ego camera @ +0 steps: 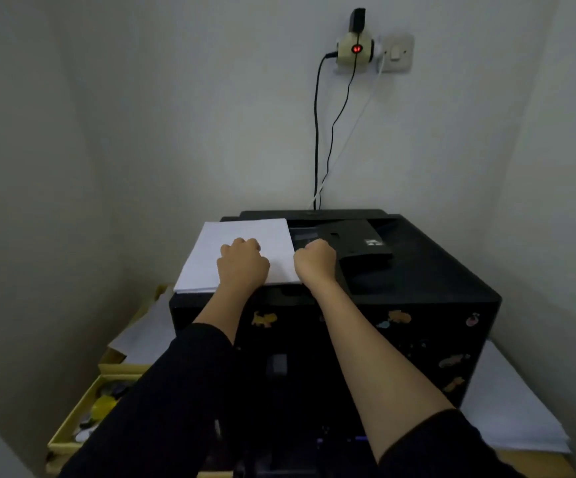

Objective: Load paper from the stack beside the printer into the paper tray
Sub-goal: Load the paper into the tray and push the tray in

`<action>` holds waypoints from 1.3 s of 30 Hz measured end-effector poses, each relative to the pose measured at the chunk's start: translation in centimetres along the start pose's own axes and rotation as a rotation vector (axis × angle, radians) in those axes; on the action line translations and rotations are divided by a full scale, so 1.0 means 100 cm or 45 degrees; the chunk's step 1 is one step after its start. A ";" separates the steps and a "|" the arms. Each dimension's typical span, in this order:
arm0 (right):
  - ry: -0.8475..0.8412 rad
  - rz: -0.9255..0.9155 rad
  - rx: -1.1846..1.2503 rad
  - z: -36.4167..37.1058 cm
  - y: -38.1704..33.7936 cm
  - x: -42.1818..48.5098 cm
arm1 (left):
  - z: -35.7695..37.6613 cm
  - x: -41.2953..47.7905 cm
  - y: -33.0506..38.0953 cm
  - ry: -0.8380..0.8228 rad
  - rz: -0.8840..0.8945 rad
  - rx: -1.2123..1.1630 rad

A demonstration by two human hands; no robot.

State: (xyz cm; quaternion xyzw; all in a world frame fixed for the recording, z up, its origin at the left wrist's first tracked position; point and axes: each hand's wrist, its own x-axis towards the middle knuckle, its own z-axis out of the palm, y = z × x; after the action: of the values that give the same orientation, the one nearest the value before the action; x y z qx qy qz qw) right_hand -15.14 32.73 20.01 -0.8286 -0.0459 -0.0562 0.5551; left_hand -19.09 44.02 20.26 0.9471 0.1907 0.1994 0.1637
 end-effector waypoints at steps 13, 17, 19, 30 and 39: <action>-0.441 0.343 -0.077 0.029 -0.021 0.068 | -0.002 0.043 0.001 -0.243 -0.292 0.052; -0.269 0.132 -0.133 0.039 -0.026 0.072 | -0.007 0.060 0.002 -0.318 -0.383 -0.103; -0.203 0.098 -0.062 0.032 -0.025 0.076 | -0.013 0.068 0.001 -0.250 -0.449 -0.233; -0.218 0.122 0.070 -0.043 -0.028 0.108 | -0.027 0.101 -0.024 -0.226 -0.706 -1.120; 0.007 -0.289 0.322 -0.013 -0.044 0.098 | -0.057 0.106 0.010 0.616 -0.299 -0.816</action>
State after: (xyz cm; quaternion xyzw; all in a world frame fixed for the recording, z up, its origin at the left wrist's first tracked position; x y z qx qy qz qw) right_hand -6.07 33.33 25.97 -0.7415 -0.1444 -0.1147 0.6452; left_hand -12.27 48.97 28.92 0.7459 0.2585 0.4454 0.4224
